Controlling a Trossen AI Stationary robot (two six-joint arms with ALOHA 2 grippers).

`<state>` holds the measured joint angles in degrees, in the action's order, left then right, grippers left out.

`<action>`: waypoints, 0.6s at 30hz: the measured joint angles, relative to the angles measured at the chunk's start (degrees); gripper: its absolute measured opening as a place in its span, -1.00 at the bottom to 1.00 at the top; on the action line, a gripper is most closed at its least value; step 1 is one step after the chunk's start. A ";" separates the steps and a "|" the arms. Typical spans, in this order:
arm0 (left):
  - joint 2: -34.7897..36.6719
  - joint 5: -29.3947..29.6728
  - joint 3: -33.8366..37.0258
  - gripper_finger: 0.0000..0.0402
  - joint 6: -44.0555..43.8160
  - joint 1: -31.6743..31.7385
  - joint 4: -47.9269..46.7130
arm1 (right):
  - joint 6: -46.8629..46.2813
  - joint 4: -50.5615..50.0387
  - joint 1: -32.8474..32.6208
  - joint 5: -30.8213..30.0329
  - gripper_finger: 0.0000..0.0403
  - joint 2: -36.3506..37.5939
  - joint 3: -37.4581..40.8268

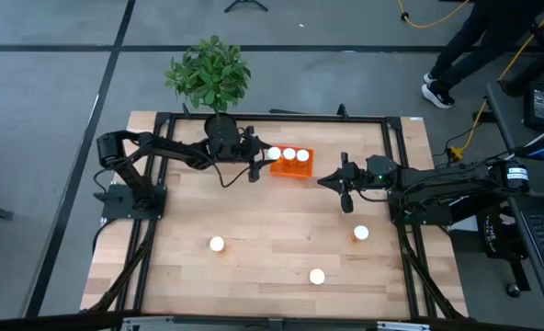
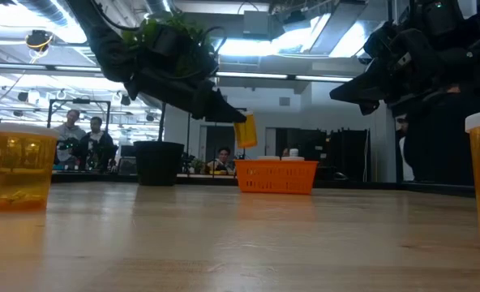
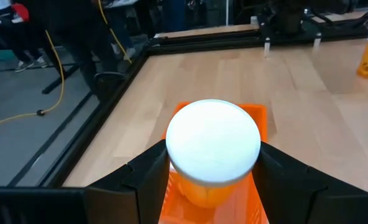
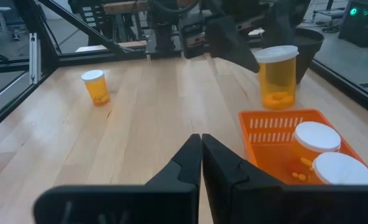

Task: Pick and place pill bottles into a basket
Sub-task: Put the orange pill bottle into the orange bin

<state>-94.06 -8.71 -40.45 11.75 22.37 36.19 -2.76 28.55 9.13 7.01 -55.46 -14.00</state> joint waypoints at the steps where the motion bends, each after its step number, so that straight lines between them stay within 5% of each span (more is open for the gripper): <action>1: 0.00 0.00 0.00 0.02 -0.02 0.00 0.00 | 0.00 0.05 0.00 0.00 -0.91 -0.01 0.00; 18: -8.39 -3.01 -3.32 0.02 0.01 -0.13 2.22 | 0.10 0.43 0.02 -3.60 -0.91 0.00 0.00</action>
<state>-102.45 -11.72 -43.76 11.76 22.24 38.41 -2.66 28.98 9.15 3.41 -55.46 -14.00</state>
